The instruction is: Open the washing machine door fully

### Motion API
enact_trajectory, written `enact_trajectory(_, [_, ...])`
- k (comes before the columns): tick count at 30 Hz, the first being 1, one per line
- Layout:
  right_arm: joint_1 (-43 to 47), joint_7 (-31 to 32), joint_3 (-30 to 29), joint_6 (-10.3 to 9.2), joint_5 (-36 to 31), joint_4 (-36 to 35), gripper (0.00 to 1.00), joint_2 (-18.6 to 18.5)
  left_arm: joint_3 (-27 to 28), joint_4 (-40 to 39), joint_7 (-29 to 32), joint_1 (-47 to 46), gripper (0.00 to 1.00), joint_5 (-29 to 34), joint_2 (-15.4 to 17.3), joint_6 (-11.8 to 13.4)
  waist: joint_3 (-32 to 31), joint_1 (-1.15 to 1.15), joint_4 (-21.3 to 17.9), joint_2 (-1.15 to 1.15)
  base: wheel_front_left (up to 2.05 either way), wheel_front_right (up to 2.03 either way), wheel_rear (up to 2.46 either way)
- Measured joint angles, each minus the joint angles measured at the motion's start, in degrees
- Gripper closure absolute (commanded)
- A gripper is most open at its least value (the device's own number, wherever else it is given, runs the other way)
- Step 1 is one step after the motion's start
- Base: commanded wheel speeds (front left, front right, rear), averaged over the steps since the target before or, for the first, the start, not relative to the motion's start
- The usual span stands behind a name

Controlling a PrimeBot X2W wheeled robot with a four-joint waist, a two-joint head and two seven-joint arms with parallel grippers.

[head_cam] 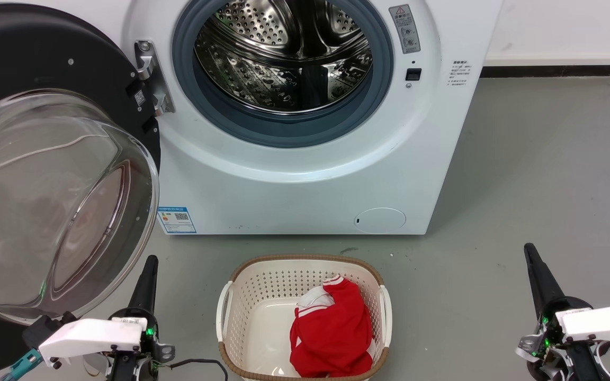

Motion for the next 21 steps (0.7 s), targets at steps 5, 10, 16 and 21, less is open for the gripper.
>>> enact_trajectory(5, [-0.2,0.5,-0.1,0.00,2.3,0.2,1.00,0.0,0.1,0.2,0.6,-0.1,1.00,-2.3,0.0,-0.1,0.0,0.00,0.0,0.00,0.00,0.00,0.00])
enact_trajectory(10, [-0.3,0.9,-0.3,0.00,4.4,0.4,1.00,0.0,0.2,0.3,1.2,-0.3,1.00,-4.6,0.0,-0.2,0.0,0.00,0.0,0.00,0.00,0.00,0.00])
enact_trajectory(16, [-0.5,1.6,-0.5,0.00,6.9,0.6,1.00,0.0,0.3,0.6,1.8,-0.5,1.00,-7.2,0.0,-0.3,-0.1,0.00,0.1,0.00,0.00,0.00,0.00])
enact_trajectory(21, [-1.1,2.2,-0.7,0.00,9.6,0.9,1.00,0.0,0.5,0.8,2.4,-0.9,1.00,-10.1,0.0,-0.5,-0.1,0.00,0.1,0.00,0.00,0.00,0.00])
